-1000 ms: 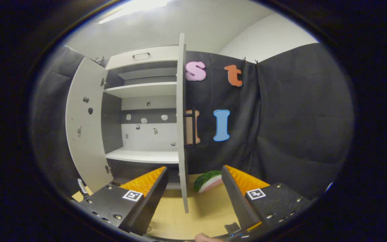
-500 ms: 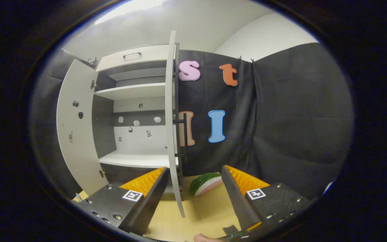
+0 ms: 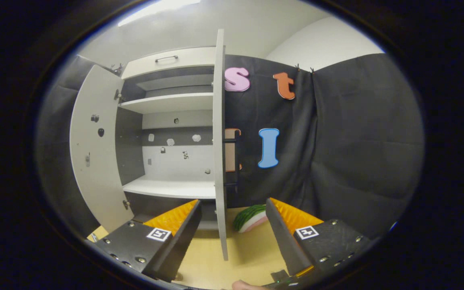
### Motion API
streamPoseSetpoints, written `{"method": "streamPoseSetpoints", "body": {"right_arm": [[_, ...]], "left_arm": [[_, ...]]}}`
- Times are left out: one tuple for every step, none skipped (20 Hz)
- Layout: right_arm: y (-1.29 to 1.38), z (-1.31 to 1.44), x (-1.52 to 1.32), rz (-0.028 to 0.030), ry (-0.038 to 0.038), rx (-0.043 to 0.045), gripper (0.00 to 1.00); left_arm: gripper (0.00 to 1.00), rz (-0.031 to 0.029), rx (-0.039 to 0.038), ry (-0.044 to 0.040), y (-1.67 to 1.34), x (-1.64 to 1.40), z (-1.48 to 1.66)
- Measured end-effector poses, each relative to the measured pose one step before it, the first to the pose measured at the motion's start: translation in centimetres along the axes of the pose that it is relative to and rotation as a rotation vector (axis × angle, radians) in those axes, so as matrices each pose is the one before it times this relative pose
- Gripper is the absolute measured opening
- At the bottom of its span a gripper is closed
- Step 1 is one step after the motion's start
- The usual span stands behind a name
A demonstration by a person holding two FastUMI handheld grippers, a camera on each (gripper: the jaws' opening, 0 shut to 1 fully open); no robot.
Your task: Grasp the bottle in the cabinet with the left hand and place it on the coaster, then close the right door with the right hand and the left door with the left hand.
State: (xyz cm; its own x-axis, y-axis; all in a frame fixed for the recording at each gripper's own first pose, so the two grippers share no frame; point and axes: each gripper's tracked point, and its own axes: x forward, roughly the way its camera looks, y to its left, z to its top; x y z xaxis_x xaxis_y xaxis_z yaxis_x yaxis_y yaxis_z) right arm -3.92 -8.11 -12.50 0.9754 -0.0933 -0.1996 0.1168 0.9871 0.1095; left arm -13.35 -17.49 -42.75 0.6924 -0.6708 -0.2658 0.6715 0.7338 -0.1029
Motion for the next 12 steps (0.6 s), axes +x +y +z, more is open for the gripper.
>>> {"method": "streamPoseSetpoints", "body": {"right_arm": [[0.191, 0.092, 0.024, 0.00732, 0.00303, 0.0028, 0.96], [0.184, 0.007, -0.029, 0.0029, 0.00178, -0.00037, 0.96], [-0.01, 0.075, 0.002, -0.00203, 0.00156, -0.00281, 0.97], [0.093, 0.13, -0.05, 0.0007, 0.00215, -0.00472, 0.97], [0.051, 0.152, -0.156, 0.00023, 0.00005, -0.00613, 0.97], [-0.135, 0.147, -0.2, -0.00368, -0.00196, -0.00448, 0.97], [-0.076, 0.314, -0.066, -0.00471, -0.0007, -0.00174, 0.97], [-0.058, 0.276, -0.153, -0.00303, -0.00113, 0.00077, 0.94], [-0.09, 0.357, -0.152, -0.00422, -0.00041, -0.00069, 0.97], [-0.195, 0.402, -0.117, -0.00669, -0.00217, -0.00304, 0.95], [-0.381, 0.468, -0.117, -0.00897, -0.00742, 0.00055, 0.97], [-0.38, 0.532, -0.109, -0.00789, -0.00652, 0.00568, 0.97]], "left_arm": [[0.9, -0.02007, -0.01208, -0.01426, -0.233, -0.075, 0.651], [0.91, -0.00264, 0.00493, 0.00005, 0.359, 0.02, 0.397], [0.98, 0.00666, 0.00815, 0.00351, 0.466, -0.656, 0.563], [1.0, 0.01047, 0.00695, -0.00412, 0.493, 0.649, 0.302], [1.0, 0.00125, 0.00452, -0.00169, 0.245, 0.298, 0.494], [0.99, -0.0002, 0.00745, 0.00793, 0.138, 0.149, 0.177], [0.98, -0.00235, 0.0083, -0.00452, 0.188, 0.198, 0.844], [0.98, -0.00579, 0.00724, -0.00583, 0.003, 0.004, 1.001], [0.97, 0.00059, 0.01172, -0.00967, 0.191, 0.101, 1.303], [0.97, -0.00626, 0.01623, -0.01587, 0.085, 0.104, 1.474], [0.97, 0.00062, 0.01831, -0.01813, 0.125, 0.117, 1.769], [0.97, -0.00398, 0.01437, -0.01124, 0.168, 0.119, 1.458]]}}
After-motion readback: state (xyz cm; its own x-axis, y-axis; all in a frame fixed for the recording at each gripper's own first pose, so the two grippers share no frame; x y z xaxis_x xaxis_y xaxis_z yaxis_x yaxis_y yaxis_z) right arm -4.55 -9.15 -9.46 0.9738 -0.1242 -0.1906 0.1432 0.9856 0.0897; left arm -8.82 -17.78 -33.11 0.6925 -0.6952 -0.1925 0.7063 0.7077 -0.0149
